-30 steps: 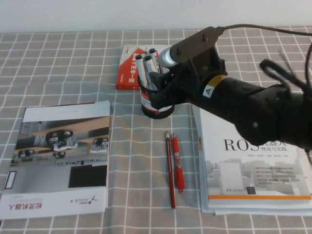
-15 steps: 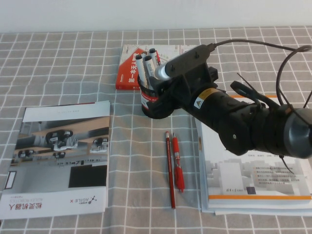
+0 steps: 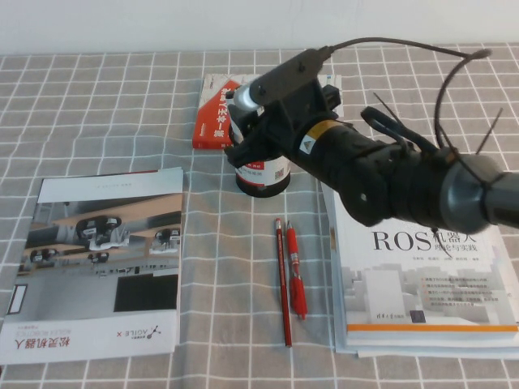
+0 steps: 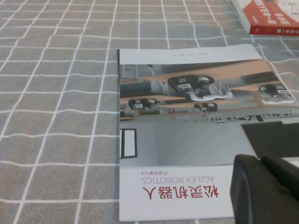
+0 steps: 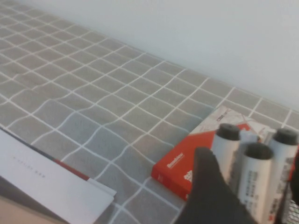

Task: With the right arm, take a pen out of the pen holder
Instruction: 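Take a marker out of the pen holder and lay it on the table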

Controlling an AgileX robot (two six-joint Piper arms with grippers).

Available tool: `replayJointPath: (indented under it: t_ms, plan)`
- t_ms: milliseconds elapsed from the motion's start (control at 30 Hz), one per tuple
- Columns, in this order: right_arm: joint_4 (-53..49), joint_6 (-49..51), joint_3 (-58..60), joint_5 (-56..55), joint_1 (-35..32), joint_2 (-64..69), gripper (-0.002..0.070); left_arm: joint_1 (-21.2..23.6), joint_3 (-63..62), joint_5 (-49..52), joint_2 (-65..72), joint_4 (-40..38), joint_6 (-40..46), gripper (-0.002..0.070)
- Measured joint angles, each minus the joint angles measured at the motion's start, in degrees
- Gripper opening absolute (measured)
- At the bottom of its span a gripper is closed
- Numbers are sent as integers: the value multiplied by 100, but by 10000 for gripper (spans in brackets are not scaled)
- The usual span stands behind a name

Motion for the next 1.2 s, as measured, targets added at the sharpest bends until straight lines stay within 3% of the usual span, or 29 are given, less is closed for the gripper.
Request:
replayJointPath:
  t_ms: [300,967,1200]
  plan:
    - [-27,-208,-595,290,0,641,311,0,0,0,0,0,0,-3]
    - [1530,-1689,-679,9,0,739,306,0,0,0,0,0,0,-3]
    - [1658,-1796,-679,-69,0,739,266,0,0,0,0,0,0,-3]
